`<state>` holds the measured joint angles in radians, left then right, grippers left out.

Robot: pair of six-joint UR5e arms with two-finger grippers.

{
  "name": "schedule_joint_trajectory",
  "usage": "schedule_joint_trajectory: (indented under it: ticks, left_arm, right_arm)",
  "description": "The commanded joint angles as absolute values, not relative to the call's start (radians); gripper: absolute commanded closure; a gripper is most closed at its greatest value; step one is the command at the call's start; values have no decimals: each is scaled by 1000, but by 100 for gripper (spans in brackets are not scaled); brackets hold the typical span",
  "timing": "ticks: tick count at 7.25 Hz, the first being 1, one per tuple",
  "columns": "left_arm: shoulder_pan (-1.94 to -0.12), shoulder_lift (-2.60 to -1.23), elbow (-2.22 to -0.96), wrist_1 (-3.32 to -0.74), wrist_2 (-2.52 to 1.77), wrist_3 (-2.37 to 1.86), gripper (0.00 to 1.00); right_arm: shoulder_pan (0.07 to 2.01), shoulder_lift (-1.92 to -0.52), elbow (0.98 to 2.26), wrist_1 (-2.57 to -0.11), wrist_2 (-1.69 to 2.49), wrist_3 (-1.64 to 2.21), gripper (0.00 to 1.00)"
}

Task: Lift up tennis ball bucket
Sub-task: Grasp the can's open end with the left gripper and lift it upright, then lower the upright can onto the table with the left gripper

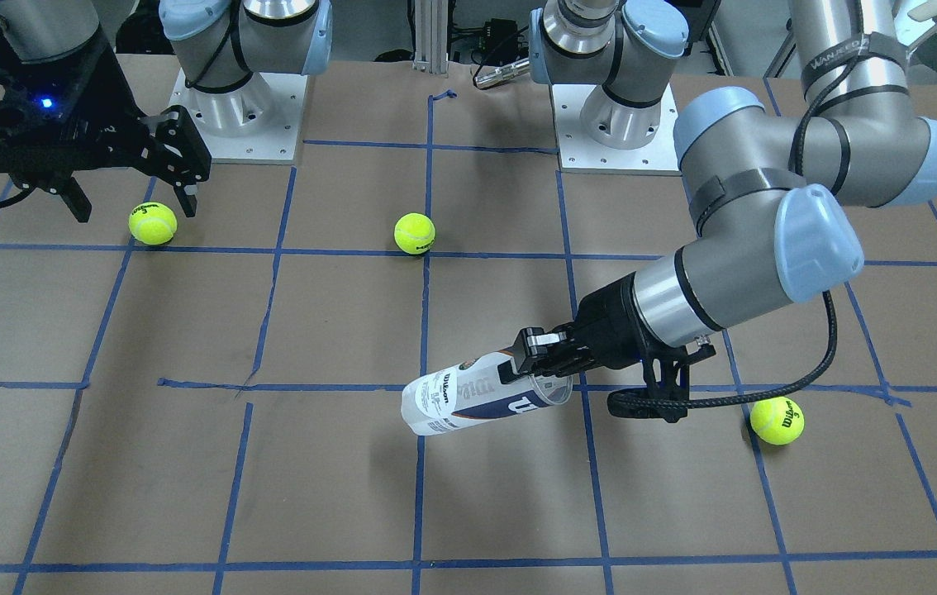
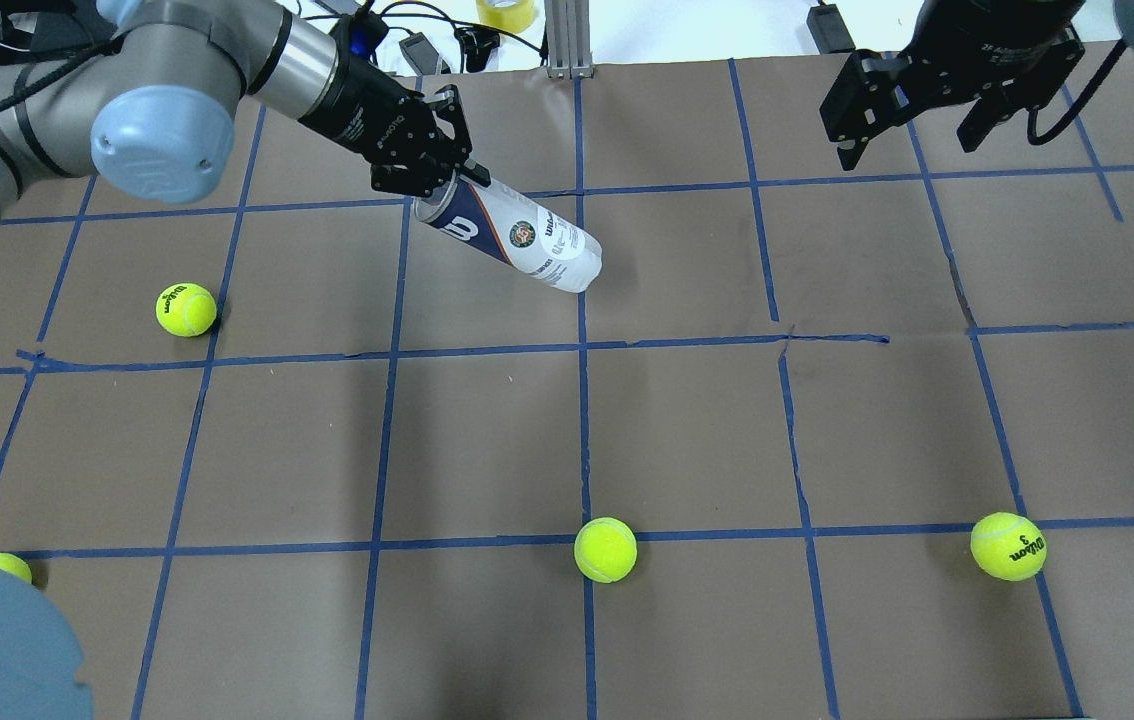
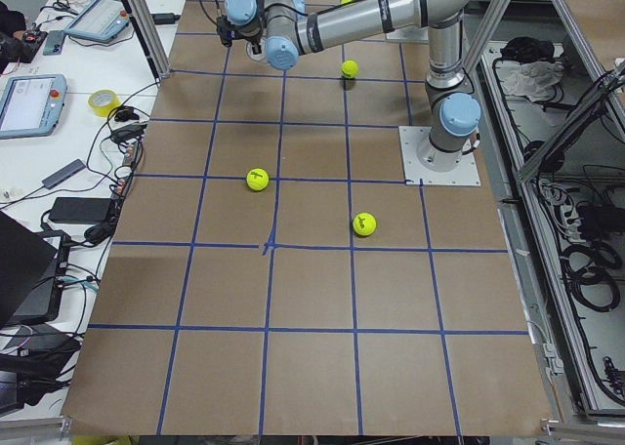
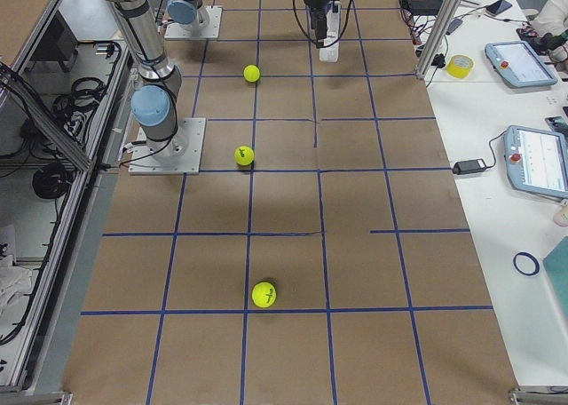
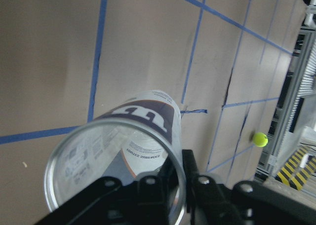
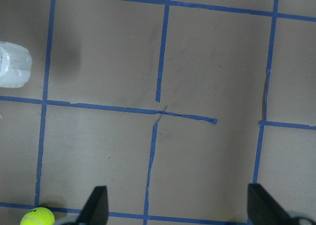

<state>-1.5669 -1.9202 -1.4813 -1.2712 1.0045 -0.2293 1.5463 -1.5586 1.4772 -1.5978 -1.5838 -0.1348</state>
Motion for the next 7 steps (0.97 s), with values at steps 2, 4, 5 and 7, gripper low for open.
schedule_joint_trajectory:
  ticks: [2,4,5,7]
  left_arm:
    - [-1738,-1963,-1342,-1235,1560,-256,100]
    - [-1795,-2020,-1344,-1176,1604,-238,100]
    - [-1814,-2051,-1344,-1170,1612,-186,100]
    - [-1833,-2072,-1347,-1169,1667,-135,100]
  right_arm:
    - [1546,-1559,1479,-1597,-1583,-133,0]
    - [1546,-1559,1477,-1595,-1583,-133,0]
    - [1546,-1559,1479,-1595,-1583,-133,0]
    - [1546,-1559,1479,-1595,-1582,-133,0]
